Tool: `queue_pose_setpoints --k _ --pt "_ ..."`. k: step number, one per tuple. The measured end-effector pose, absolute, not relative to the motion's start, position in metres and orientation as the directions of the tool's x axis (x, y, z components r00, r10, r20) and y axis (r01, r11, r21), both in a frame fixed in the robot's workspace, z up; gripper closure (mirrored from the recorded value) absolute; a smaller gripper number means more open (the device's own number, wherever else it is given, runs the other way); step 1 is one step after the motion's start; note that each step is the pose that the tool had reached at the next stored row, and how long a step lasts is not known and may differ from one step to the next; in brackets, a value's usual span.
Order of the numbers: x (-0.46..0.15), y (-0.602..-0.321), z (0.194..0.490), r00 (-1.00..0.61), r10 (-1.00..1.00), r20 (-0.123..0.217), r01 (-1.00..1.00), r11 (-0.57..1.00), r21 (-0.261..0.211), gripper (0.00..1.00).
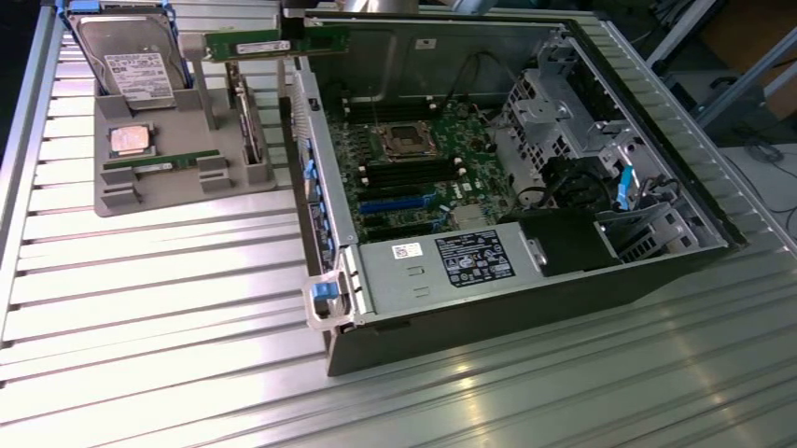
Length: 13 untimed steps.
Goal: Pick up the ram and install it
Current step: 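Pick up the ram and move it above insertion slot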
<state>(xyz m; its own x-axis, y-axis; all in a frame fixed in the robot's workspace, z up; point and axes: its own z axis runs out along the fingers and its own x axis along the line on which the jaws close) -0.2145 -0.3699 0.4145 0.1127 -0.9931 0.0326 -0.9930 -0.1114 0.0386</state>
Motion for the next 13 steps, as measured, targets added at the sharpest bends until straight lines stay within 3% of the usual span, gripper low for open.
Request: queue_pose_setpoints --k 13 --pt "-0.197 -0.37 0.414 0.113 -0.993 0.033 -0.993 -0.111 0.039 0.88"
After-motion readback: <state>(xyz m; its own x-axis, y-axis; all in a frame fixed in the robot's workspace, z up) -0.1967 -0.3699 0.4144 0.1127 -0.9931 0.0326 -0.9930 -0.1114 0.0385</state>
